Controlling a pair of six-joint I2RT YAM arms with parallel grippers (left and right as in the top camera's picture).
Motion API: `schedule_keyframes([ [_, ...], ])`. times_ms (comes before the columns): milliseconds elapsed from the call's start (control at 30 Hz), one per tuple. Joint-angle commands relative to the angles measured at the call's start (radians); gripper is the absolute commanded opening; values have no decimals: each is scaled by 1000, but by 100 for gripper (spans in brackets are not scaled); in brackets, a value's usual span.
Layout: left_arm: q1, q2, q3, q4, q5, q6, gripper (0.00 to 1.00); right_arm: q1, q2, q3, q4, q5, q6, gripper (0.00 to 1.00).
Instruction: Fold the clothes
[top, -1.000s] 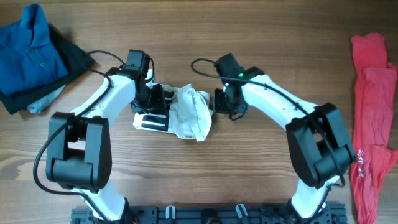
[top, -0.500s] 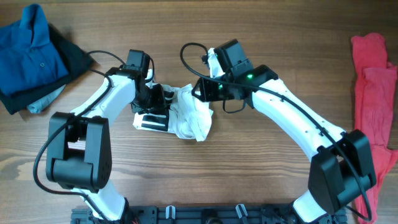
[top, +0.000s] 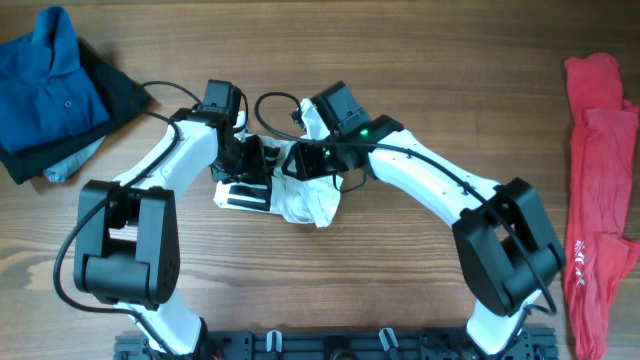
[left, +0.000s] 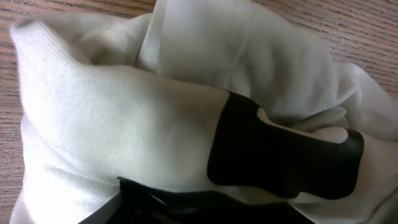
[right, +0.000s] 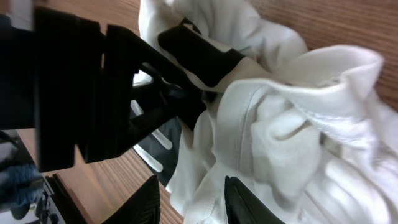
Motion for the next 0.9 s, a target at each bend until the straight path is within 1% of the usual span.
schedule_keyframes([
  [0,-2,32,-43,3,-35,-12,50,16,38,5,5,-28,2,35],
  [133,-2,32,-43,2,-35,-13,50,31,61,5,4,-38,-1,35],
  [200,-2,32,-43,2,-35,-13,50,36,72,5,0,0,4,34],
  [400,-2,32,-43,2,-35,-12,50,36,85,5,-50,323,128,24],
  [467,-2,32,-43,2,-35,-13,50,36,85,5,-72,399,149,14],
  [533,-2,32,-43,2,-35,-13,50,36,85,5,-126,528,248,14],
  [633,-2,32,-43,-1,-35,-13,50,33,85,5,-211,671,377,13],
  [700,-2,32,-43,-5,-35,-13,50,26,85,5,-259,715,430,11],
  [800,-2,32,-43,-5,-35,-13,50,-1,82,6,-325,721,498,7],
  [867,-2,32,-43,-5,-35,-13,50,-10,69,6,-327,691,478,7],
])
